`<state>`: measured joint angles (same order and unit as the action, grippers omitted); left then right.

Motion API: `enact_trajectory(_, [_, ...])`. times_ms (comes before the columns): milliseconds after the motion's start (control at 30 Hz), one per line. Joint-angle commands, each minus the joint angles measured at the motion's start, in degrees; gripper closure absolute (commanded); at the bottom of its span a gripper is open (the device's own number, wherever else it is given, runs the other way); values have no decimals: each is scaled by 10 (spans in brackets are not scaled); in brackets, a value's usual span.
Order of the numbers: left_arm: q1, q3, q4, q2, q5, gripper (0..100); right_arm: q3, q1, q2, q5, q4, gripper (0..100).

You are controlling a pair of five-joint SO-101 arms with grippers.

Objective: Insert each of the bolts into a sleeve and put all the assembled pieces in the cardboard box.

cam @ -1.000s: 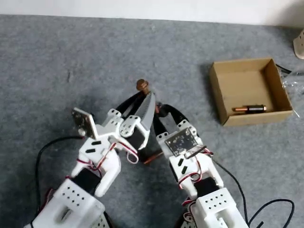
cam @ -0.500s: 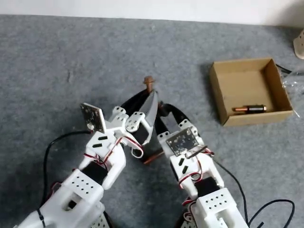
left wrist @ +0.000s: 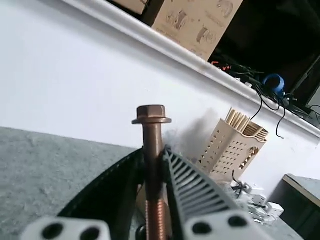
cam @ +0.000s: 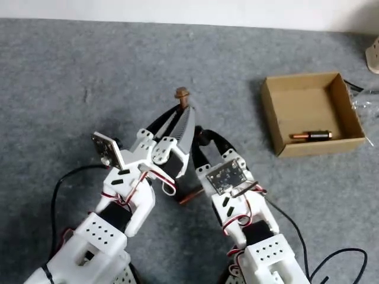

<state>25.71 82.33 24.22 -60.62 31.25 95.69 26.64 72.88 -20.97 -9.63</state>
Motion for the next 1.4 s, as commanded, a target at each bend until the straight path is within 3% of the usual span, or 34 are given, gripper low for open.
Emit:
enact_trajectory(0, [-7,-47,17,-16,4,993,72,22,8,-8,9,994])
enact_trajectory(467, [-7,-74,20,106,4,993,72,21,8,-8,14,994])
enact_trajectory(1367, [10,-27,20,101,4,993,70,-27,8,-4,11,994])
